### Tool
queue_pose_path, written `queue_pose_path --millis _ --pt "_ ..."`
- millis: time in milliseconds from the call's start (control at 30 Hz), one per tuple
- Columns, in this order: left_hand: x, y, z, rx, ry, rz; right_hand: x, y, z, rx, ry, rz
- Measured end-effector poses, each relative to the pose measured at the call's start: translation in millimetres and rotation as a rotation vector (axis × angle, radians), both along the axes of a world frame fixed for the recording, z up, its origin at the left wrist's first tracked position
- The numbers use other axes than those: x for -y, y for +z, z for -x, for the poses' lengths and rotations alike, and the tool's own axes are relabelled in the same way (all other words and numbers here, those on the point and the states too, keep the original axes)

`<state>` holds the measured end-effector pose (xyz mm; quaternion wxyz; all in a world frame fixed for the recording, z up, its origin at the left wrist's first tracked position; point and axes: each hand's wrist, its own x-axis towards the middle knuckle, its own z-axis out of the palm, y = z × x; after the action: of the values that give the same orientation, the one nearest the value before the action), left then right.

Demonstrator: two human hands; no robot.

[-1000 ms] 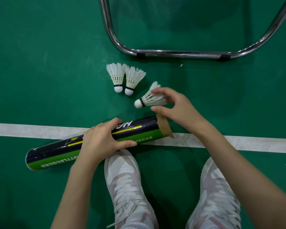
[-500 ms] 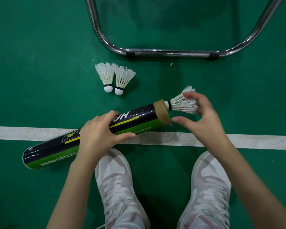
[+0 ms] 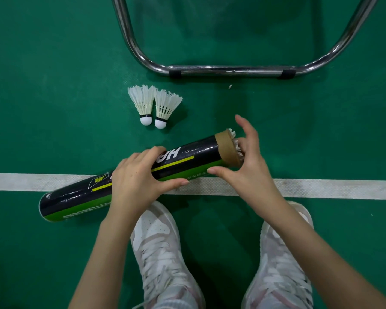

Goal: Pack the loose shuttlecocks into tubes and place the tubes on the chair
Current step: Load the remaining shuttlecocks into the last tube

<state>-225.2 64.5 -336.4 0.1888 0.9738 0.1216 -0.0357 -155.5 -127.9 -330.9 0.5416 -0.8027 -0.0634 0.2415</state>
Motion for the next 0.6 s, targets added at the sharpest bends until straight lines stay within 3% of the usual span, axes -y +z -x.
queue_pose_path --millis 600 --pt "0.1 1.9 -1.9 0.052 -0.022 -0.009 5.3 3.4 -7.5 -0.201 -0.009 -0.163"
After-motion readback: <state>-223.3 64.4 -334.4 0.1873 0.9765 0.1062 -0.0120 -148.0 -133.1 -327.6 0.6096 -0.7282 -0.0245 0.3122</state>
